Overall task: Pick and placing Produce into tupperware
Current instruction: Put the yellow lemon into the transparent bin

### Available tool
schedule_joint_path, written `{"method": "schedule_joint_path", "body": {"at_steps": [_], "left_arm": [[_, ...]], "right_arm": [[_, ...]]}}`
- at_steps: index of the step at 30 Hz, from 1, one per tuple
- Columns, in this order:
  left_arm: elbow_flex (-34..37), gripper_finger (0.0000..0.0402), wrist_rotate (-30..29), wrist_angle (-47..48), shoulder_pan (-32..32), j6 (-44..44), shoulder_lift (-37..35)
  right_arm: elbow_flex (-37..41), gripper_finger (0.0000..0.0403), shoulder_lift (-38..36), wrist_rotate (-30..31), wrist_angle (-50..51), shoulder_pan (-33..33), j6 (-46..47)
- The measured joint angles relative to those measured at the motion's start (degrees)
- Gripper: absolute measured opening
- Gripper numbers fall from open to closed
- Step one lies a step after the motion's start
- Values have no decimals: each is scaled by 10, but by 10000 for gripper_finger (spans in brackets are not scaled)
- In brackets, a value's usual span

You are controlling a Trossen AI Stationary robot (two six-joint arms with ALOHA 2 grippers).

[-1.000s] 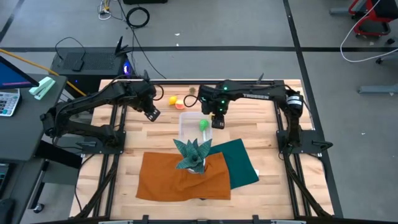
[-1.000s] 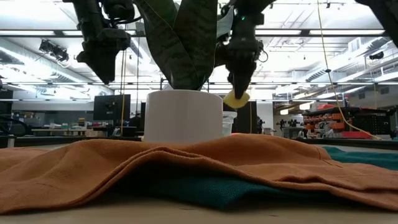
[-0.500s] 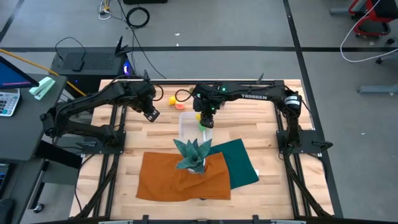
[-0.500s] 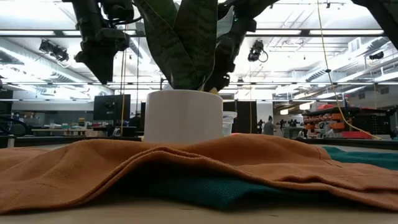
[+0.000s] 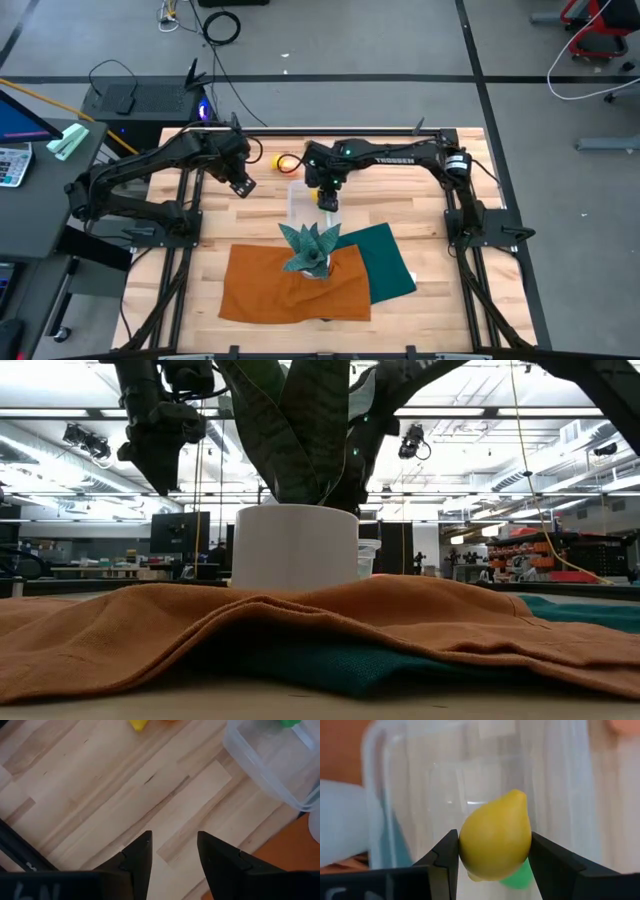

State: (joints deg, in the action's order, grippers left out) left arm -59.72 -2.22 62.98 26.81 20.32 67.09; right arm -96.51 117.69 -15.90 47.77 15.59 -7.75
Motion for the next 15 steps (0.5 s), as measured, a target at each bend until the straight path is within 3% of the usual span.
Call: {"method": "schedule_joint_path", "body": {"at_steps": [15], "left_arm": [[0,165,0,1,0,0,0]], "right_arm": [[0,150,18,-8,23,-20,-20]]}}
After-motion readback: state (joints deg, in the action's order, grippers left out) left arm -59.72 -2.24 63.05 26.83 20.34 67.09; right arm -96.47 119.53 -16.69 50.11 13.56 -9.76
